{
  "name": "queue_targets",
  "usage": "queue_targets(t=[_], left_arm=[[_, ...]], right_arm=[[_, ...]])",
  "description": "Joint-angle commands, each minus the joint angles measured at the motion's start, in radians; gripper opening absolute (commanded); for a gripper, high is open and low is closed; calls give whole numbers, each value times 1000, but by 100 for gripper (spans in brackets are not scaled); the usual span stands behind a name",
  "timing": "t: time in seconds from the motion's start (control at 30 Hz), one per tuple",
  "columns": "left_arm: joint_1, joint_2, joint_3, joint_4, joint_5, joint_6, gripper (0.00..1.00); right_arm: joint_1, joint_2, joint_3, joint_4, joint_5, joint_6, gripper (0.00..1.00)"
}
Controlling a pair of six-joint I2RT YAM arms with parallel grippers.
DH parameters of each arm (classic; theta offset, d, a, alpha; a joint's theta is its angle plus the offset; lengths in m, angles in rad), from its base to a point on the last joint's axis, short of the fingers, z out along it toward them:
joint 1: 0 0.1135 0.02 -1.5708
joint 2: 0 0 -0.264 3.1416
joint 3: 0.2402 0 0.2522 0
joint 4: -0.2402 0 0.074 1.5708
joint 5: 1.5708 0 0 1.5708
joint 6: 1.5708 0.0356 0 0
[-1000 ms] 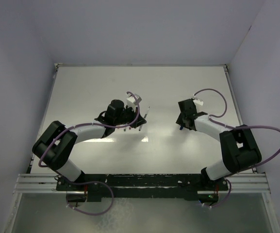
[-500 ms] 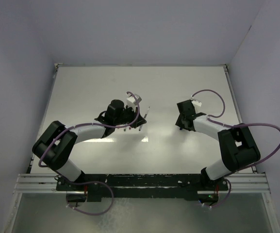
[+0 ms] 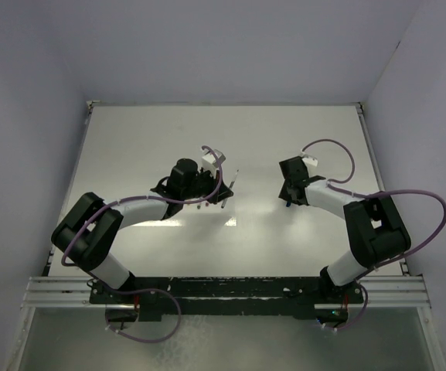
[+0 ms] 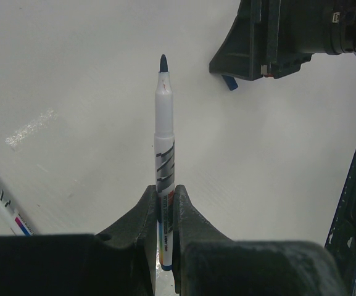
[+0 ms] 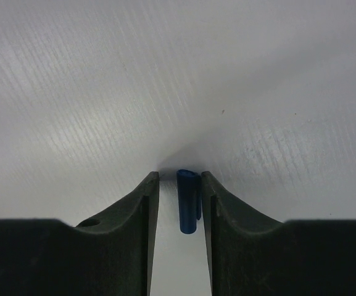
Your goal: Insert the pens into the pen caps
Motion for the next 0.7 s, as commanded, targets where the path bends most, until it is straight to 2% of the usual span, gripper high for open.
queue_targets(t=[0.0,0.3,0.43,0.53,0.67], left_arm=[[4,-17,10,46,10,10,0],[5,-17,10,46,12,10,0],[5,-20,7,46,11,11,0],[5,-22,3,46,7,10,0],[5,-23,4,48,6,8,0]], right_arm=[[12,31,-22,-146,-77,-4,37],[12,38,-11,-202,-76,-27,37],[12,57,3,-210,-78,-32,34],[12,66,10,-215,-86,-37,25],[12,71,15,-218,-103,-56,1]])
